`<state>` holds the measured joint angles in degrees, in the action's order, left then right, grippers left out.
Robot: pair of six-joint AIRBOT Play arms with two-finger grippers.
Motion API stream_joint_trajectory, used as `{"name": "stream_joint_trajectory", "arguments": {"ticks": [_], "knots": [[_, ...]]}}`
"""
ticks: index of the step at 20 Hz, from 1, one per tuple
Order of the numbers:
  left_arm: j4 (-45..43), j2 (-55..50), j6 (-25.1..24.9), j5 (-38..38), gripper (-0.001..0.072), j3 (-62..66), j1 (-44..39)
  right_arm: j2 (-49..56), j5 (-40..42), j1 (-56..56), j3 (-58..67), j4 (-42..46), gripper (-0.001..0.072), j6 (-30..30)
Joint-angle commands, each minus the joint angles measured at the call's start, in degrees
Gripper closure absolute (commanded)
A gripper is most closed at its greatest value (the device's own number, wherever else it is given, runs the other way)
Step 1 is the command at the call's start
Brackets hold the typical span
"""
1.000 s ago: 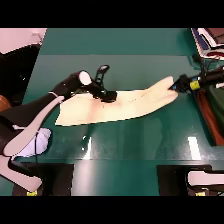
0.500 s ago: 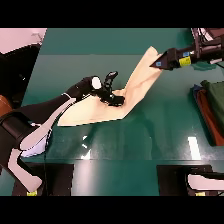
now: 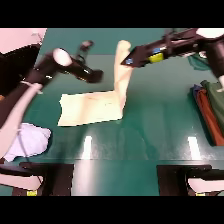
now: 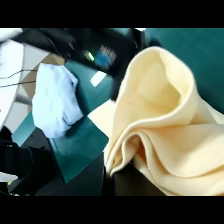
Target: Fold the shirts.
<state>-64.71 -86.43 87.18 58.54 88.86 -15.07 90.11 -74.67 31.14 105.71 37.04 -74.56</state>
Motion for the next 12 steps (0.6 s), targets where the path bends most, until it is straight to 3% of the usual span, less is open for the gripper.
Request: {"name": "stream_joint_trajectory", "arguments": {"ticks": [1,3,4,5,6,7,8,10,12], "knots": [[-6.51,10.21,-0.63,2.62,0.0686,0.31,10.58,8.76,6.54,11.02,6.93,-0.04,0.0694,0.04],[-8.02,14.29,-0.63,2.95,0.0686,0.31,15.54,15.15,9.79,16.92,11.54,0.15,0.069,0.04],[-8.22,15.8,-0.63,3.21,0.0686,0.31,17.68,18.16,11.1,19.41,13.05,0.15,0.063,0.04],[-8.24,16.81,-0.66,3.72,0.0686,0.31,19.43,20.17,12.37,21.16,13.29,0.15,0.043,0.13],[-8.24,17.49,-0.66,4.66,0.0686,0.31,20.87,21.46,13.16,22.27,12.31,0.04,0.0176,0.72],[-8.26,17.77,-0.66,5.68,0.0686,0.31,21.9,22.08,12.72,22.53,10.99,0.11,0.0106,0.9],[-8.28,17.79,-0.68,6.95,0.0686,0.28,22.71,22.36,10.49,21.99,9.99,0.2,0.0114,1.57],[-8.52,17.79,-0.83,8.48,0.0686,0.31,22.97,21.99,5.16,19.08,9.2,0.7,0.0243,1.55],[-7.52,17.79,-2.16,9.25,0.0685,0.31,22.97,21.86,-0.96,14.51,9.18,0.68,0.0247,1.51]]}}
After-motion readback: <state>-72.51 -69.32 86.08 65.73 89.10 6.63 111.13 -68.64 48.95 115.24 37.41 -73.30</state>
